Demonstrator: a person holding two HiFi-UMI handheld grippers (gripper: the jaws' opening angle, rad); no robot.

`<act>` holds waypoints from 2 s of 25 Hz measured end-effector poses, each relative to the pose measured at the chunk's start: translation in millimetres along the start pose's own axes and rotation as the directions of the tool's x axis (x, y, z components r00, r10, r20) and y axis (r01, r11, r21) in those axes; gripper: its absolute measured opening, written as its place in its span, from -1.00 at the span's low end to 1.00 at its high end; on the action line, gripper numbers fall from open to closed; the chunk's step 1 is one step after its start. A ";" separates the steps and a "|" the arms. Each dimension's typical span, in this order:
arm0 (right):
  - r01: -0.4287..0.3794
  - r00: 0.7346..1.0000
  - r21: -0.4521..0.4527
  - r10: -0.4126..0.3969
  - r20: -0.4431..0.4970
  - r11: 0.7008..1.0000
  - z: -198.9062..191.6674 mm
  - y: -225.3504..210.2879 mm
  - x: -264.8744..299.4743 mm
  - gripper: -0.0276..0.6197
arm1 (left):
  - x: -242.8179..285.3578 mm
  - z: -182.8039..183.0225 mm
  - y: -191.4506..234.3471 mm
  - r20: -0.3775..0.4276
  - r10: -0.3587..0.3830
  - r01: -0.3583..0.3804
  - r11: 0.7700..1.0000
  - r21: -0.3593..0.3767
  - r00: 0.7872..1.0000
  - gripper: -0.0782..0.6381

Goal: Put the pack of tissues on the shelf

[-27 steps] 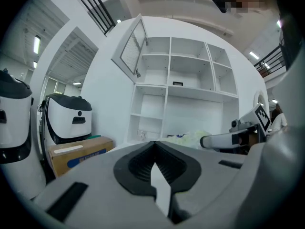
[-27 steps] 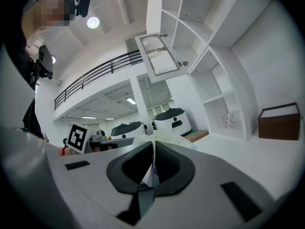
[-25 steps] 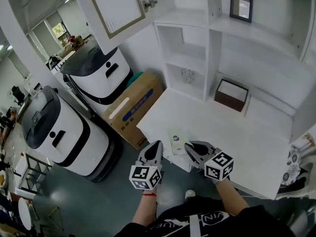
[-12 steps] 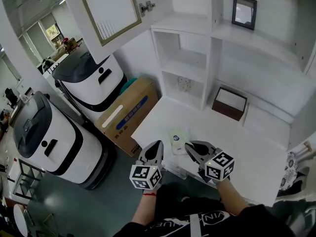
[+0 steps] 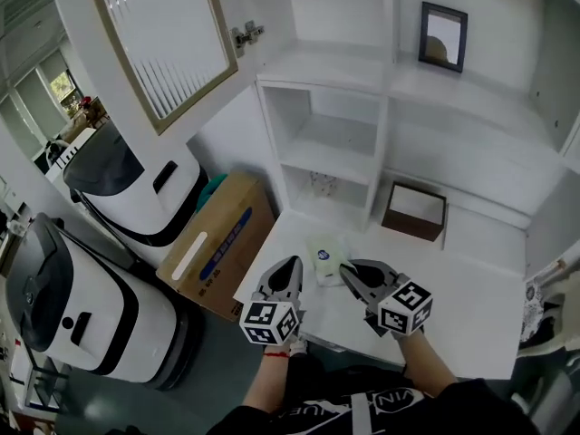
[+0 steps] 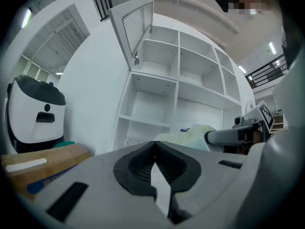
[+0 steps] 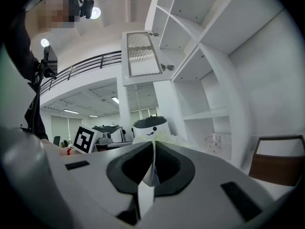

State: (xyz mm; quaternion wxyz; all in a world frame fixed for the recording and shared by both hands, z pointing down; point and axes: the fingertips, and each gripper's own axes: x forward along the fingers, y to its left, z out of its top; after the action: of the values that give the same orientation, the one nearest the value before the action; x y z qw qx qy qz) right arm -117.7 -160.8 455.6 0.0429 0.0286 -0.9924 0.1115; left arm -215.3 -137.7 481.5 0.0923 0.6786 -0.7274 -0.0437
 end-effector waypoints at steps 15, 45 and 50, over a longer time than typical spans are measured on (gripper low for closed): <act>0.169 0.981 -0.101 -0.158 0.110 0.980 68.7 -44.0 58.2 -0.89 | 93.4 19.9 38.4 -0.032 -0.228 0.228 0.973 -0.021 0.973 -0.77; 0.366 0.918 -0.165 -0.326 0.226 0.916 139.3 -101.3 135.9 -0.89 | 147.4 54.0 49.2 -0.098 -0.547 0.552 0.833 0.035 0.832 -0.77; 0.374 0.920 -0.185 -0.339 0.196 0.909 130.2 -119.7 141.9 -0.89 | 154.4 57.0 54.3 -0.101 -0.531 0.537 0.842 0.046 0.841 -0.77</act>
State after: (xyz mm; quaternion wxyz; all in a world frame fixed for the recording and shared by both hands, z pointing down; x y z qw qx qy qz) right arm -261.2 -313.1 368.3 -0.0143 0.2137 -0.9767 -0.0110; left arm -289.1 -290.8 447.6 0.0823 0.8585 -0.5061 -0.0128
